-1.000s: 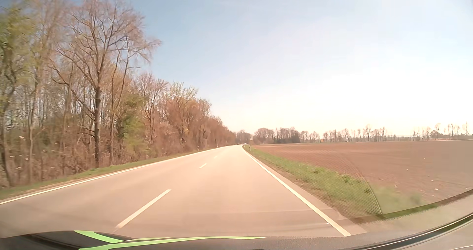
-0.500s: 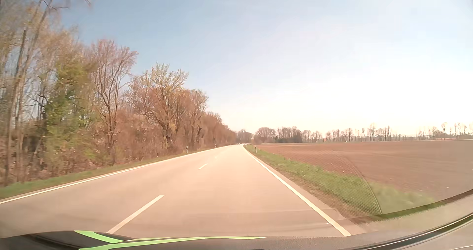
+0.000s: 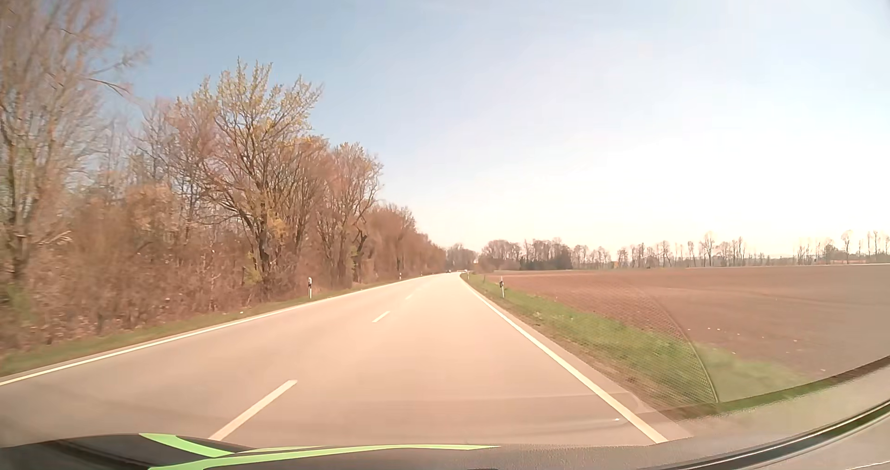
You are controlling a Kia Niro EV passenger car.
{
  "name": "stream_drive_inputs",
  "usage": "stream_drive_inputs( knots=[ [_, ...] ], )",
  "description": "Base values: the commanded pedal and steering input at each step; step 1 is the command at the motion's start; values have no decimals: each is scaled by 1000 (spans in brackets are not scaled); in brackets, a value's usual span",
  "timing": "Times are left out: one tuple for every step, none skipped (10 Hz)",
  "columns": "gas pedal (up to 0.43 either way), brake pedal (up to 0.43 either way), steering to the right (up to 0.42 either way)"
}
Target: Follow the waypoints while adhering to traffic rules and regulations
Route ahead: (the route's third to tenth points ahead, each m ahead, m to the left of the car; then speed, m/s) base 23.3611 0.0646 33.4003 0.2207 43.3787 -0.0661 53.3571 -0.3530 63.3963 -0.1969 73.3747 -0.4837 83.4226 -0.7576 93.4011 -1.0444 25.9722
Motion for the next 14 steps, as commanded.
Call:
stream_drive_inputs(
  knots=[
    [220, 0, 0],
    [220, 0, 0],
    [220, 0, 0],
    [220, 0, 0],
    [220, 0, 0],
    [220, 0, 0],
    [220, 0, 0],
    [209, 0, 0],
    [209, 0, 0],
    [209, 0, 0],
    [209, 0, 0],
    [209, 0, 1],
    [209, 0, 3],
    [197, 0, 3]
  ],
)
